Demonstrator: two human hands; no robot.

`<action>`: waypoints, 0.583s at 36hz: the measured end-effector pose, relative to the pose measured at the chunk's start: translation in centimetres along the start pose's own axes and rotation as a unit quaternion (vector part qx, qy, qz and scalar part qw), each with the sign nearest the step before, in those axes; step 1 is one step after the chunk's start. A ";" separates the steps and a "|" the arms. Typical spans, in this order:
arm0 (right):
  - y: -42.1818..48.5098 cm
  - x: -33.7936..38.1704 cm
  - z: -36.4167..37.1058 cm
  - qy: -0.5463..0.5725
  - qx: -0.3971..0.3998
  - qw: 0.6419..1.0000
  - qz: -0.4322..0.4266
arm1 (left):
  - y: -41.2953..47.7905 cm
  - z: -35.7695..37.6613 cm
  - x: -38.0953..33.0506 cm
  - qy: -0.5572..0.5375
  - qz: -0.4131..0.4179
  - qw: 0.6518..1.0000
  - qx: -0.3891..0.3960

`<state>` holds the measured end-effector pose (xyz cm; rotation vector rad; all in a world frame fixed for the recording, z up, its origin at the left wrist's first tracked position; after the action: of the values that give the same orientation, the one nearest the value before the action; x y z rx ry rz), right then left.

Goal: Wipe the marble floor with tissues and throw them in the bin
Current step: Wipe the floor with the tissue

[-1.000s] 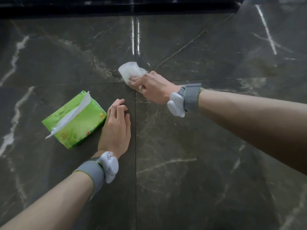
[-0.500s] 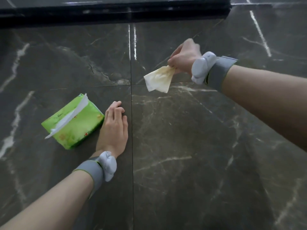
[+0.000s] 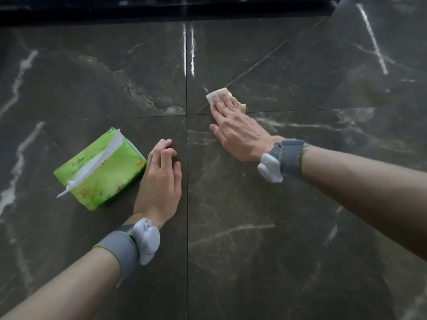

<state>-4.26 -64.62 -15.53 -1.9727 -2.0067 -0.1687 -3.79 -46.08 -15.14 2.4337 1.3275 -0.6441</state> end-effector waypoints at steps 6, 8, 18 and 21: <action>4.8 -1.2 -1.0 -0.050 0.060 0.997 -0.017 | -0.1 0.2 -0.4 -0.001 0.008 1.000 -0.002; 6.9 -2.2 -2.2 -0.038 0.066 0.997 -0.004 | -0.2 0.2 -0.6 0.002 0.010 1.000 -0.001; 13.8 -7.2 -5.4 -0.053 0.059 0.994 0.070 | 0.1 0.0 0.2 0.002 0.015 1.000 0.000; 14.7 -7.7 -5.8 -0.039 0.036 0.994 0.093 | 0.2 0.2 0.0 0.013 0.011 1.000 0.003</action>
<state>11.03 -73.14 -14.51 -2.1344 -1.8342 0.0228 -3.70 -46.31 -15.30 2.4658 1.3091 -0.6144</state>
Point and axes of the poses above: each hand's wrist, its own y-axis towards the middle knuckle, its own z-axis out of the palm, x = y × z, the point moved 10 cm from there along y, towards the middle knuckle, and after that the axes turned 8 degrees about -z, right-handed, at the moved point
